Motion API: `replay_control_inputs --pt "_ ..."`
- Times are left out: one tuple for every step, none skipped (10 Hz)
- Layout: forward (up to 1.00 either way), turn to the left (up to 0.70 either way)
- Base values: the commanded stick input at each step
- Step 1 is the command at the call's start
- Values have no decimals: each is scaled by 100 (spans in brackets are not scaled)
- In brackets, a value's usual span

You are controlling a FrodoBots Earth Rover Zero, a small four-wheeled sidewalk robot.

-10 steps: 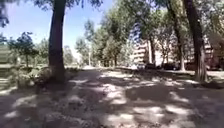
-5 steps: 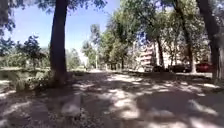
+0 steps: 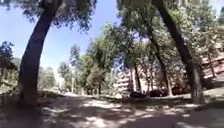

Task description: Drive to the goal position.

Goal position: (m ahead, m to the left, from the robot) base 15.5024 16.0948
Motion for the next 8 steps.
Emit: replay_control_inputs --pt "85 -16" --pt "85 0" --pt "85 0" --pt "85 0" --pt "85 14" --pt "85 34" --pt "85 34" --pt "85 34"
